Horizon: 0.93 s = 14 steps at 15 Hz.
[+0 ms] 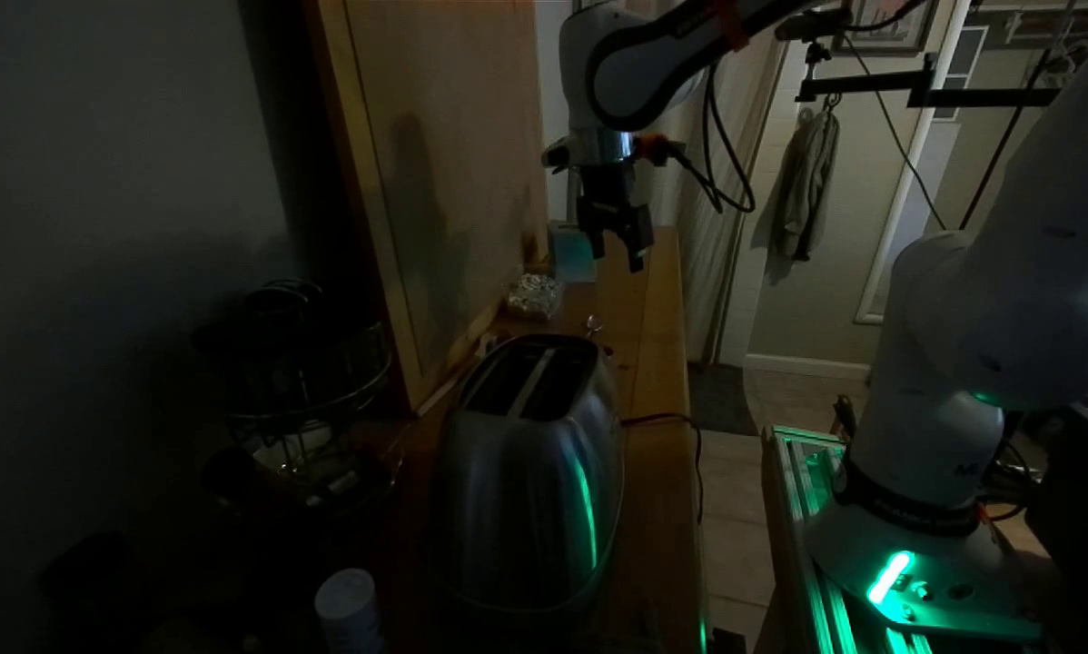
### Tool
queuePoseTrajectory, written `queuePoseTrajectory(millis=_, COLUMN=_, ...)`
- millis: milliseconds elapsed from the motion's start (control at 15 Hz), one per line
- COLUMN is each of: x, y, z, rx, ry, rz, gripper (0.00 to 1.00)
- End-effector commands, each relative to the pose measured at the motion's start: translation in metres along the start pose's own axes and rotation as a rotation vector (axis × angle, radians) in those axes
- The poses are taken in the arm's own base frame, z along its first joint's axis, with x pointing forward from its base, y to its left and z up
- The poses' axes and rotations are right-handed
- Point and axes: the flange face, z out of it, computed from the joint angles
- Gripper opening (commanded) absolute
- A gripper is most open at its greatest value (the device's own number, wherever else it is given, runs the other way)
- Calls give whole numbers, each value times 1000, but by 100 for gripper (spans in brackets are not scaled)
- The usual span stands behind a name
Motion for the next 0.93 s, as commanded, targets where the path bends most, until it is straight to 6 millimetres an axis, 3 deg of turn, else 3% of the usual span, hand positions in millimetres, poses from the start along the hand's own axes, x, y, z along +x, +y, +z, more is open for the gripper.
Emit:
queuePoseTrajectory(millis=0, x=-4, y=27, z=17, rx=-7, ry=-50, rz=-156, gripper=100)
queuePoseTrajectory(millis=467, x=5, y=53, z=61, rx=-95, ry=-44, rz=-357, gripper=100)
queuePoseTrajectory(millis=533, x=6, y=60, z=65, rx=-83, ry=-46, rz=-325, gripper=100)
queuePoseTrajectory(millis=600, x=7, y=46, z=57, rx=-74, ry=-26, rz=-310, gripper=100)
queuePoseTrajectory(millis=867, x=4, y=62, z=72, rx=-54, ry=-39, rz=-325, gripper=100)
